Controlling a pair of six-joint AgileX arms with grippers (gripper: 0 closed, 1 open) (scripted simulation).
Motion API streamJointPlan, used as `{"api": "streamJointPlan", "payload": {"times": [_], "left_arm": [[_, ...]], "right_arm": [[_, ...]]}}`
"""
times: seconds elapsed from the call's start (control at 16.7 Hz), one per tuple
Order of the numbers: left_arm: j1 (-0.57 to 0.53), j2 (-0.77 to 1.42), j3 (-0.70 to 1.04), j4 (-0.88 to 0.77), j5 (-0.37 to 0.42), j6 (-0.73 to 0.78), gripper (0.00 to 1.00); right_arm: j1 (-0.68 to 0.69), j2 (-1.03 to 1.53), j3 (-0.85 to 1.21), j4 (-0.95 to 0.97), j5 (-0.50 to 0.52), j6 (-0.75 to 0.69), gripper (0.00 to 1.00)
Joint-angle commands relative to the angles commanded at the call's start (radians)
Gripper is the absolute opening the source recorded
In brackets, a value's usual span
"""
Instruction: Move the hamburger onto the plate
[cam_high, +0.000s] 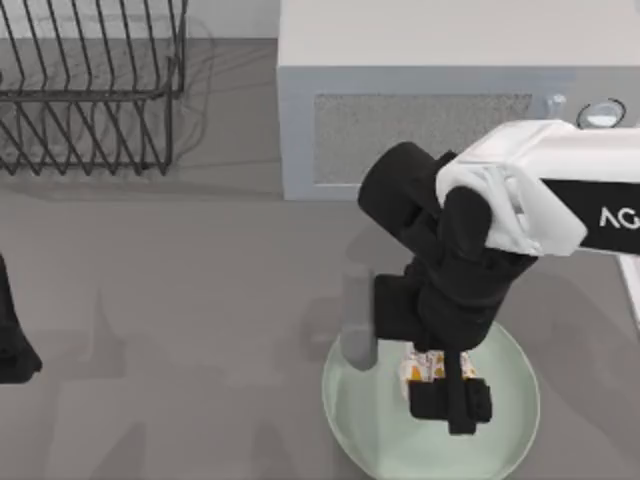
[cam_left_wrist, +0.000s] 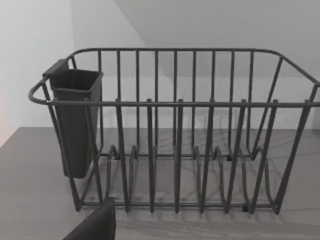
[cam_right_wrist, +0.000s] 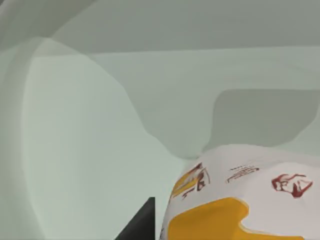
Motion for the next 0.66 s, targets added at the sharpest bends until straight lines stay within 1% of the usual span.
{"api": "streamJointPlan", "payload": {"times": [0.3,0.36,0.66], "left_arm": [[0.000,0.000,0.000,0.000,0.000,0.000,1.00],[0.000,0.000,0.000,0.000,0.000,0.000,1.00],[0.000,0.000,0.000,0.000,0.000,0.000,1.00]], "right_arm": [[0.000,0.000,0.000,0.000,0.000,0.000,0.98],[0.000,0.000,0.000,0.000,0.000,0.000,1.00],[0.000,0.000,0.000,0.000,0.000,0.000,1.00]]}}
